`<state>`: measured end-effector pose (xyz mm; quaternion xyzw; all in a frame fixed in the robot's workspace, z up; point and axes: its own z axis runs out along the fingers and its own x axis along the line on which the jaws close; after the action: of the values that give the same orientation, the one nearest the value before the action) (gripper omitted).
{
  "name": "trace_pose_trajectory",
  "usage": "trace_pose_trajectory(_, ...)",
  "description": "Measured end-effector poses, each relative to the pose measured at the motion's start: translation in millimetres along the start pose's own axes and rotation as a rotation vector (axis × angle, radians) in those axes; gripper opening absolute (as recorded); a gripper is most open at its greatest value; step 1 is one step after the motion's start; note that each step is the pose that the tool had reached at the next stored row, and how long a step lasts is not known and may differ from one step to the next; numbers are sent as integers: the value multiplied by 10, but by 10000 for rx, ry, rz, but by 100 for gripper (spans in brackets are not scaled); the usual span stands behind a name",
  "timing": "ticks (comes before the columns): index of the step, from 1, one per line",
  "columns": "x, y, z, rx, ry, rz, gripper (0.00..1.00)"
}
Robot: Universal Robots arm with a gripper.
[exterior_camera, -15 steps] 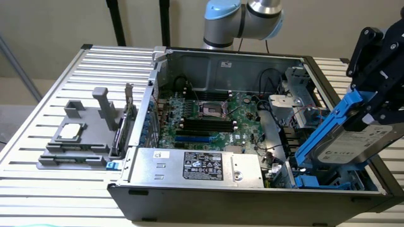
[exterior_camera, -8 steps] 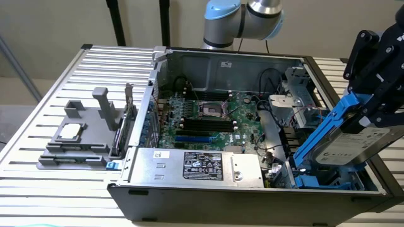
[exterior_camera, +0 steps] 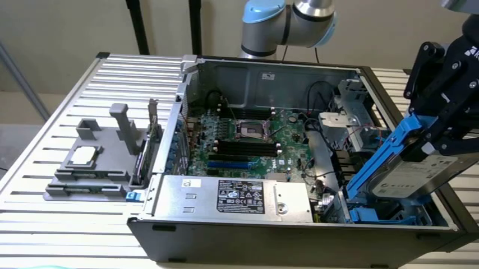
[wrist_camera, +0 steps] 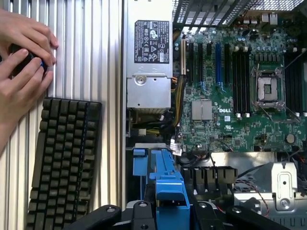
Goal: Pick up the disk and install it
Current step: 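Insert the disk into the insertion slot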
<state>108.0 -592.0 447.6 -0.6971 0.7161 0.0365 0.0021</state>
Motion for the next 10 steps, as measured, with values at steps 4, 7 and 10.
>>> trace_pose_trajectory(4,1,-1,20,15,0,-9,33)
trace_pose_trajectory(7,2,-2,35,27,1,-43,33)
trace_pose_trajectory(10,3,-2,51,30,2,-73,33)
